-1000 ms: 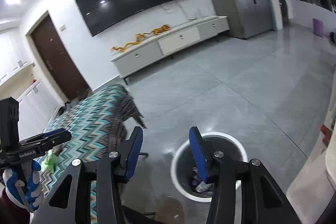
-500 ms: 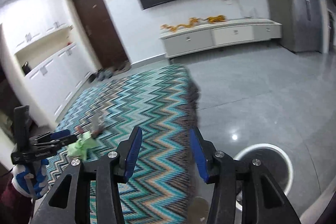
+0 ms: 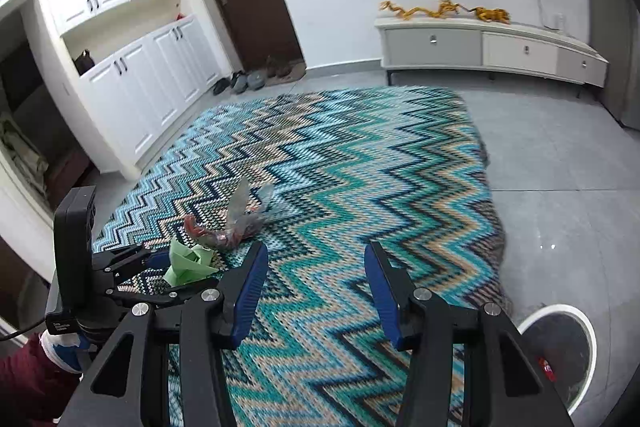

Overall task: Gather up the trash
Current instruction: 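Grasp the green cloth with the left tool while the right grasps the clear plastic bag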

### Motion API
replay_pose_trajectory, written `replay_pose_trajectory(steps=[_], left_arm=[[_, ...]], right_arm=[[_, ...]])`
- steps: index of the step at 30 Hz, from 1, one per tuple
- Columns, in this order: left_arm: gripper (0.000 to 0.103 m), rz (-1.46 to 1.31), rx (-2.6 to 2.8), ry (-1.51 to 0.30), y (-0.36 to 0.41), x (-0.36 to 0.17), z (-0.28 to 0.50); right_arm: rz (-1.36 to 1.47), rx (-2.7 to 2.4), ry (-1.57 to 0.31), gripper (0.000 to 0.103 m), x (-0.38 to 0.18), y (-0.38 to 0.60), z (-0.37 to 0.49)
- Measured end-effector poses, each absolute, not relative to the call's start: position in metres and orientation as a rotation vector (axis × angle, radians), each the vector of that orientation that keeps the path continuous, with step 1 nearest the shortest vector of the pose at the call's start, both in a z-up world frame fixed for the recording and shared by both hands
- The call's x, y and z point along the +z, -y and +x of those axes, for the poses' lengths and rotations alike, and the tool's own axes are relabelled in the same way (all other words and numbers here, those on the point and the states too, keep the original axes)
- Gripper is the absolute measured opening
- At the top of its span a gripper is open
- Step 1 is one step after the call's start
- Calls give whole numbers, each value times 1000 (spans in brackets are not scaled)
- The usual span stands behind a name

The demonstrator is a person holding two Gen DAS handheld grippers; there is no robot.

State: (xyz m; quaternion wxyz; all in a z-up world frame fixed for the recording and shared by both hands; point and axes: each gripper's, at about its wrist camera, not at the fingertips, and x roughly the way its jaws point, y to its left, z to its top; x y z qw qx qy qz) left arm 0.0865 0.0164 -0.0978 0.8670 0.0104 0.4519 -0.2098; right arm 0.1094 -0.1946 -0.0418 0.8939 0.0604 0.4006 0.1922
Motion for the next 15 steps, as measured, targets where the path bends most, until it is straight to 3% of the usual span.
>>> replay_pose_trajectory(steps=[15], left_arm=[[55, -186, -445, -912, -65, -92, 73]], right_arm=[[124, 540, -928, 48, -75, 133, 154]])
